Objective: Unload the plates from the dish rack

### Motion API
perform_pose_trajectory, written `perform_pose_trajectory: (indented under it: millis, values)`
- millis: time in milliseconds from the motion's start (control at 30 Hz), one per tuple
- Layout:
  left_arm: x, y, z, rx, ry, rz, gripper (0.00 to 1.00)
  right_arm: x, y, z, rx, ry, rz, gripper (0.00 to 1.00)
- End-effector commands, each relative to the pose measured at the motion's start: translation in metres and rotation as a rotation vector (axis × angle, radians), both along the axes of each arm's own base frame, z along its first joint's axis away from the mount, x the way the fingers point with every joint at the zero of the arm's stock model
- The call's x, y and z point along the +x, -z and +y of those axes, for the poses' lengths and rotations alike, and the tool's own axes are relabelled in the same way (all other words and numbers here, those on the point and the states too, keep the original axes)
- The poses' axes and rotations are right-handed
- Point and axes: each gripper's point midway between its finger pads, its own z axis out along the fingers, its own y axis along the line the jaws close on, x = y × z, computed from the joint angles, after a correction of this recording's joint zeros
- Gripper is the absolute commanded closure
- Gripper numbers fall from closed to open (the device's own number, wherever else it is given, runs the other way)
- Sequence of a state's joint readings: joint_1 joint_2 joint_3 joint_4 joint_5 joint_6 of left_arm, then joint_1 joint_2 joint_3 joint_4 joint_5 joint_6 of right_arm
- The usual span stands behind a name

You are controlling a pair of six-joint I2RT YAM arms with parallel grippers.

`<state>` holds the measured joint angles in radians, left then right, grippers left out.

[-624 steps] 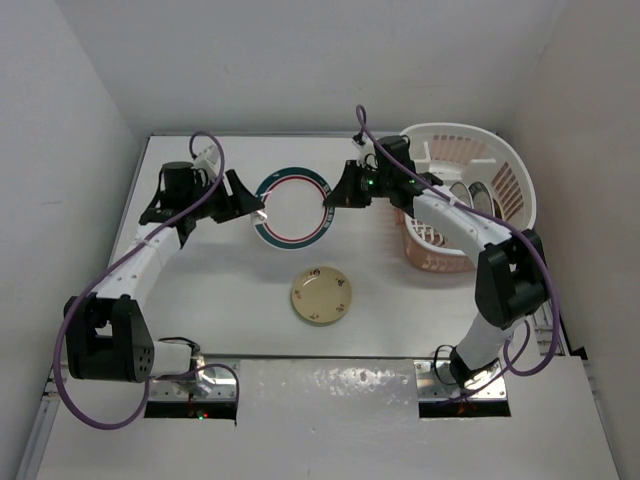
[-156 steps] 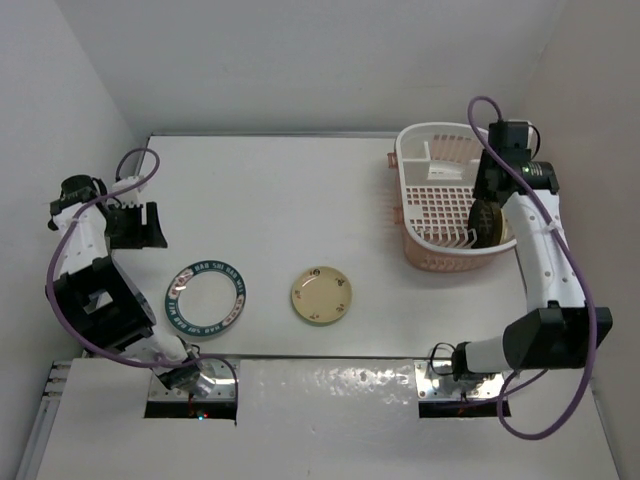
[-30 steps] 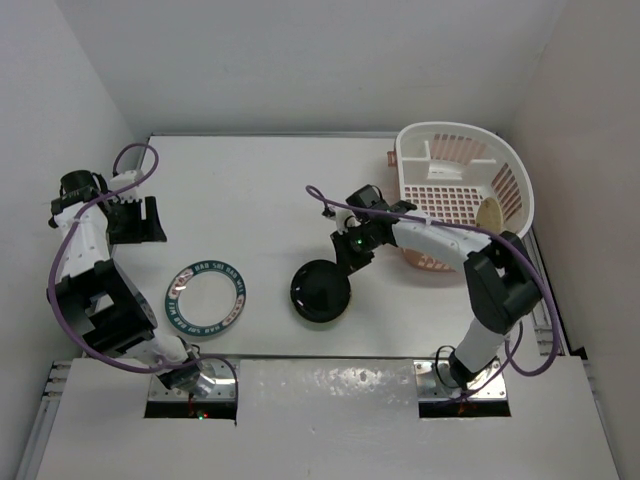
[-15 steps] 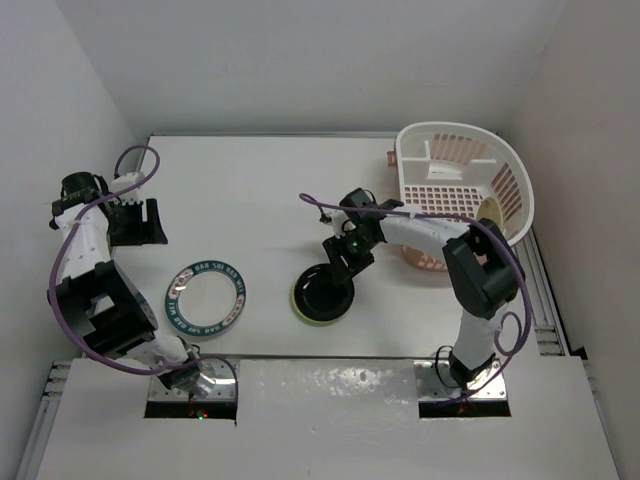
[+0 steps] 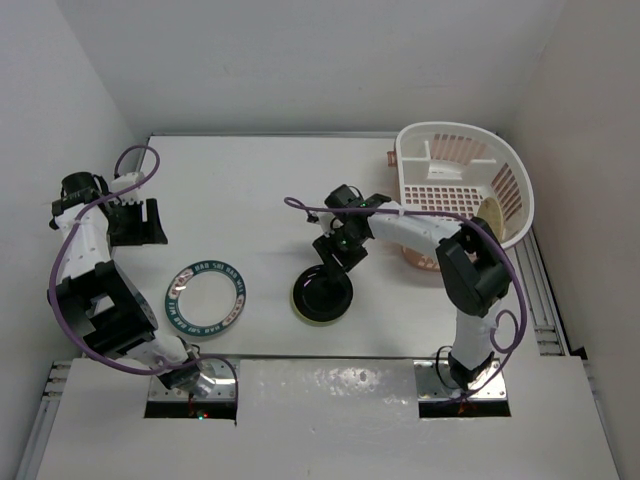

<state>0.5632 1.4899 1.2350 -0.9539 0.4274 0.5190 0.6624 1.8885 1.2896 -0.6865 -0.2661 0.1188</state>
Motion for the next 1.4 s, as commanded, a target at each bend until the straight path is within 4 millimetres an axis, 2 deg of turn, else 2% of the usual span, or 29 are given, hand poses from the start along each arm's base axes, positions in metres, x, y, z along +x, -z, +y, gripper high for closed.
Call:
perform_pose_trajectory:
  millis: [0, 100, 400, 633, 1033, 1133, 1233, 1267, 1300, 1333, 1367]
  values:
    - [0.003, -0.011, -0.002, 0.024, 0.016, -0.046, 0.35, 0.014, -0.020, 0.004, -0.015, -0.041, -0.081, 0.45]
    - [0.002, -0.010, -0.002, 0.025, 0.018, -0.042, 0.35, 0.014, -0.017, 0.001, -0.039, -0.040, -0.079, 0.45]
    - [0.000, -0.006, -0.003, 0.022, 0.022, -0.032, 0.35, 0.000, 0.014, -0.006, -0.085, 0.014, -0.003, 0.46]
    - [0.001, -0.007, -0.002, 0.025, 0.020, -0.036, 0.35, -0.012, 0.013, 0.014, -0.023, -0.020, 0.010, 0.48]
    - [0.002, -0.008, -0.002, 0.027, 0.024, -0.037, 0.35, -0.006, 0.002, 0.013, -0.042, -0.032, -0.017, 0.48]
    - [0.002, -0.009, -0.002, 0.025, 0.024, -0.039, 0.35, 0.005, -0.021, 0.014, -0.045, -0.019, -0.067, 0.46]
    - [0.002, -0.009, -0.001, 0.028, 0.023, -0.038, 0.35, 0.034, -0.072, 0.022, -0.016, 0.026, -0.196, 0.39]
    - [0.003, -0.010, -0.001, 0.029, 0.023, -0.040, 0.35, 0.051, -0.116, 0.030, 0.040, 0.047, -0.294, 0.36]
    - [0.003, -0.010, -0.001, 0.031, 0.024, -0.042, 0.35, 0.058, -0.136, 0.023, 0.039, 0.072, -0.332, 0.27]
    - [0.004, -0.012, 0.000, 0.032, 0.023, -0.046, 0.35, 0.077, -0.175, 0.021, 0.062, 0.116, -0.437, 0.24]
    - [0.005, -0.013, 0.000, 0.033, 0.022, -0.050, 0.35, 0.090, -0.205, 0.002, 0.068, 0.179, -0.513, 0.22]
